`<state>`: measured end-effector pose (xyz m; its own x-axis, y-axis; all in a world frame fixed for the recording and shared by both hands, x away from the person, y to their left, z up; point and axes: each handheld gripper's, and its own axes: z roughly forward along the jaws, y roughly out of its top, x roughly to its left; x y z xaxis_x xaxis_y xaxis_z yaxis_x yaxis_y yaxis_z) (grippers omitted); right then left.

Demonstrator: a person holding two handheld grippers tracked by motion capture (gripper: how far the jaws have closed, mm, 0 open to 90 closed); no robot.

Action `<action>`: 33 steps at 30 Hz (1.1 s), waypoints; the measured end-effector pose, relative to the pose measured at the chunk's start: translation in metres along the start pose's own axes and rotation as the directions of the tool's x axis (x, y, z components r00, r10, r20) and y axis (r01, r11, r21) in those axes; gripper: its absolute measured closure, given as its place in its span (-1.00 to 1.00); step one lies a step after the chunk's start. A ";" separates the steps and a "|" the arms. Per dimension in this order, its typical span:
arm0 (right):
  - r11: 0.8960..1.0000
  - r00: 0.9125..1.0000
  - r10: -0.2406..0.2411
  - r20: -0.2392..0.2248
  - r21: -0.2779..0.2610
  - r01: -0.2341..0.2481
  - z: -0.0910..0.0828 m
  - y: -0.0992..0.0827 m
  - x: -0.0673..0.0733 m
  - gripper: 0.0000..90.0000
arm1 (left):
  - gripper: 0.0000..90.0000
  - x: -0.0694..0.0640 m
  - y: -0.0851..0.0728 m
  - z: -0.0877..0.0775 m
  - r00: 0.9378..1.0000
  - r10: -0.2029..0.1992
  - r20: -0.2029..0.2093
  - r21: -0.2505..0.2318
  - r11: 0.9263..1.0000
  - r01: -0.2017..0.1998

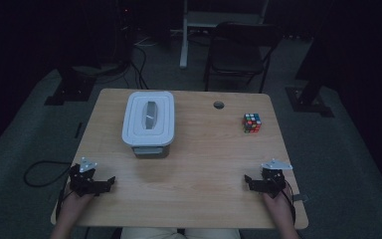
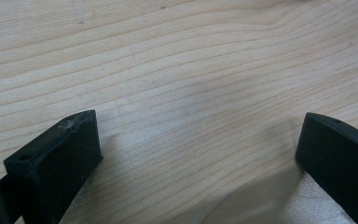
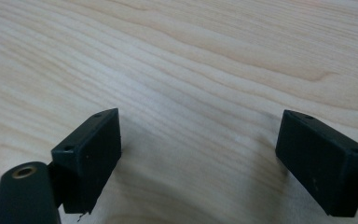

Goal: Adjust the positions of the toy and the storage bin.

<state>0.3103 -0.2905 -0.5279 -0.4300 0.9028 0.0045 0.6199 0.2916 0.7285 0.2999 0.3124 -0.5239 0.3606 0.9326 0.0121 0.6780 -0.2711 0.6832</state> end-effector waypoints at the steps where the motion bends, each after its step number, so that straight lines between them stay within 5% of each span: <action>1: 1.000 1.000 0.000 -0.002 -0.001 0.000 -0.001 -0.001 0.000 -0.68 | -0.98 0.000 0.000 0.000 1.000 0.000 -0.002 0.000 1.000 0.000; 18: 1.000 1.000 0.009 0.007 0.007 -0.009 0.000 0.000 0.002 -0.72 | -0.99 0.001 0.001 0.001 0.999 -0.031 -0.029 -0.001 1.000 0.031; 27: 1.000 1.000 0.008 0.005 0.006 -0.008 0.007 0.007 0.009 -0.73 | -0.98 0.001 0.003 0.003 1.000 0.001 0.006 -0.004 1.000 -0.001; 33: 0.999 0.999 -0.033 -0.015 0.005 0.033 0.017 0.019 0.022 -0.73 | -0.98 0.002 0.009 0.007 1.000 0.013 -0.007 -0.022 1.000 -0.013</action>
<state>0.3234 -0.2595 -0.5254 -0.4599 0.8879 -0.0090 0.6087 0.3227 0.7248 0.3110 0.3100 -0.5229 0.3649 0.9307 0.0257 0.6588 -0.2776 0.6992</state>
